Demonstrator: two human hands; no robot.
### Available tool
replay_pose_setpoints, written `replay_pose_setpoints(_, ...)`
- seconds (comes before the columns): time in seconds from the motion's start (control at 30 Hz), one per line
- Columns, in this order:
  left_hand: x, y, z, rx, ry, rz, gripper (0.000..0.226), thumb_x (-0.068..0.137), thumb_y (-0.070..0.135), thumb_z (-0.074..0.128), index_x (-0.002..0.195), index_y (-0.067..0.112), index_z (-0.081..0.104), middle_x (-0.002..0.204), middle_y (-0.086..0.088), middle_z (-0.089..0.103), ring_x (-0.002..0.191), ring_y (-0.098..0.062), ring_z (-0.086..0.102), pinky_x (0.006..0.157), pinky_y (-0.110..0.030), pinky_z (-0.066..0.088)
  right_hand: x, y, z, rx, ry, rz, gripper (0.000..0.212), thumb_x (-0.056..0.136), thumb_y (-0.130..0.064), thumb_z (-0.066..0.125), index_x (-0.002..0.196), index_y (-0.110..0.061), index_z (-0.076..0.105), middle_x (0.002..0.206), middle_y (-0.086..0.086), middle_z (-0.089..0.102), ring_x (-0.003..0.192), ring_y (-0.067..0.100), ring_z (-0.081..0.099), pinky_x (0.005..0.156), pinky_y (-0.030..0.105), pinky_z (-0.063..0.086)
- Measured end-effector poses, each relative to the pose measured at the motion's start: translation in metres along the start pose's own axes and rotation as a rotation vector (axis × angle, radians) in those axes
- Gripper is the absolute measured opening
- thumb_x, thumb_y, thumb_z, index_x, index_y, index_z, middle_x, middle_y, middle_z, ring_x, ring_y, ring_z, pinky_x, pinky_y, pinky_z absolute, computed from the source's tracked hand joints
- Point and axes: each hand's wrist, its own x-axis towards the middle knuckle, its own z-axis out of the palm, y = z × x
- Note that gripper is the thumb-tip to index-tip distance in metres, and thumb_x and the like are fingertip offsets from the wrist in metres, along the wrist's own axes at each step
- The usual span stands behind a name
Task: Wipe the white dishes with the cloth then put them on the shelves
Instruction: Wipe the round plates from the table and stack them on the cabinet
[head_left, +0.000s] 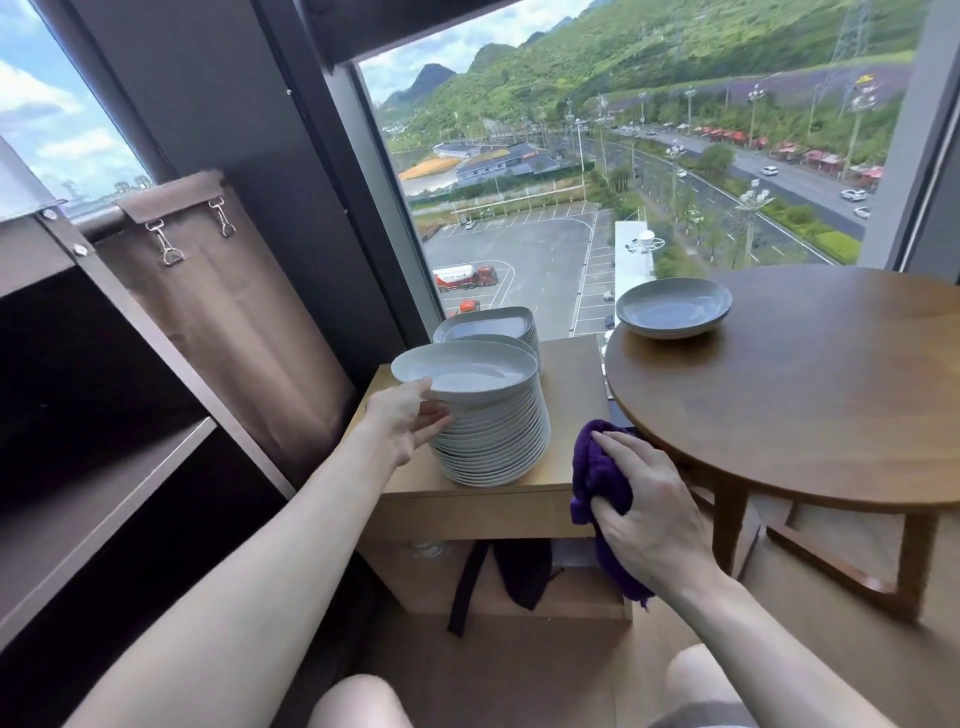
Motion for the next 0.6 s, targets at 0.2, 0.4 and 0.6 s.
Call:
replay_pose_setpoints(0.2, -0.002, -0.007, 0.0, 0.218, -0.038, 0.054, 0.035, 0.105, 0.02, 0.063, 0.132, -0.001, 0.057, 0.105, -0.022, 0.074, 0.089, -0.031, 0.077, 0.061, -0.034, 0.065, 0.001, -0.001, -0.001, -0.011, 0.006, 0.019, 0.065, 0.084, -0.015, 0.073, 0.146, -0.019, 0.053, 0.145, -0.004, 0.053, 0.136, 0.013, 0.04, 0.108, 0.018, 0.024)
replay_pose_setpoints(0.4, -0.027, -0.019, 0.003, 0.246, -0.059, 0.075, 0.029, 0.106, 0.027, 0.055, 0.125, 0.006, 0.055, 0.106, -0.019, 0.071, 0.088, -0.032, 0.075, 0.067, -0.039, 0.066, 0.005, 0.005, -0.007, 0.015, 0.047, 0.067, 0.062, 0.083, -0.012, 0.073, 0.143, -0.018, 0.057, 0.143, -0.004, 0.056, 0.134, 0.016, 0.044, 0.109, 0.022, 0.029)
replay_pose_setpoints(0.6, -0.062, -0.061, 0.033, 0.299, -0.211, 0.195, 0.024, 0.103, 0.01, 0.054, 0.127, 0.013, 0.057, 0.107, -0.015, 0.069, 0.07, -0.02, 0.072, 0.058, -0.034, 0.063, 0.017, 0.019, -0.034, 0.023, 0.165, 0.132, 0.052, 0.082, -0.01, 0.072, 0.133, -0.02, 0.063, 0.134, -0.004, 0.062, 0.12, 0.022, 0.055, 0.102, 0.03, 0.041)
